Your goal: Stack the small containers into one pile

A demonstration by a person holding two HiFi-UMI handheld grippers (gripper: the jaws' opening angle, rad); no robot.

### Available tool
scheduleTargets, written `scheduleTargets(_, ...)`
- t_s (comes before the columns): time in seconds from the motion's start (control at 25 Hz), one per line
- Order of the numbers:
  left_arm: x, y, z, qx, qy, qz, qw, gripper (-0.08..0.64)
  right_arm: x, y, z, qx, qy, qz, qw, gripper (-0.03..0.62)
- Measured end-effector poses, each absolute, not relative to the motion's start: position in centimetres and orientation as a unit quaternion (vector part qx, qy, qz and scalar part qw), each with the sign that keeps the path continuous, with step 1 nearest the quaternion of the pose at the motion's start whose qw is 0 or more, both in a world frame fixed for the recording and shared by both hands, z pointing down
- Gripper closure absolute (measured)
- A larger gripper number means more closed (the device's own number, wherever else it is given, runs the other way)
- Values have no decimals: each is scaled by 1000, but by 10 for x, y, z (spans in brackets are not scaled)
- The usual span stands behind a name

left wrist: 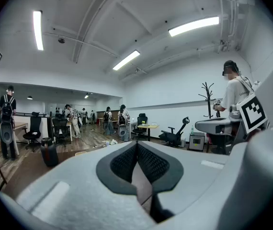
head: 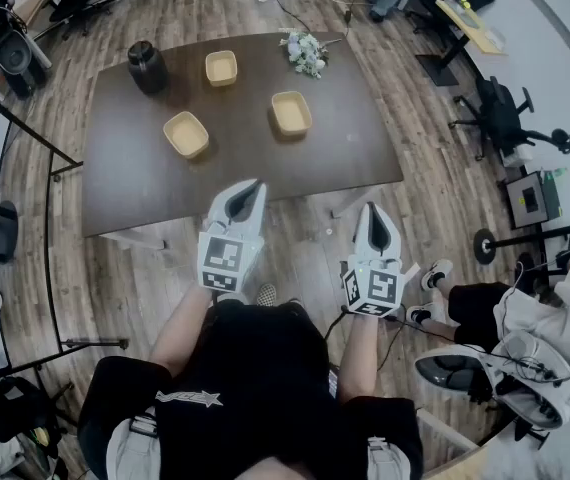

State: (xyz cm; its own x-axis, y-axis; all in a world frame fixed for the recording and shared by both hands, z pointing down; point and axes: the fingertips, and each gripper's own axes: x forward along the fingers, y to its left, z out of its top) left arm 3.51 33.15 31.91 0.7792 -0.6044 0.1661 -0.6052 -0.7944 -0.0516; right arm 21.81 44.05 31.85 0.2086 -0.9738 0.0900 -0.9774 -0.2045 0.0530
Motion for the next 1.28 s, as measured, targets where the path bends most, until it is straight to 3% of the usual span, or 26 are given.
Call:
scheduleTargets(0.84, 52, 228, 337, 970, -222, 97, 10, 549, 194, 354, 333, 820, -568, 41, 60, 588)
scheduleTargets(1.28, 93, 169, 358, 964, -245, 103, 27, 550, 239, 285, 350, 803, -590, 48, 74, 588)
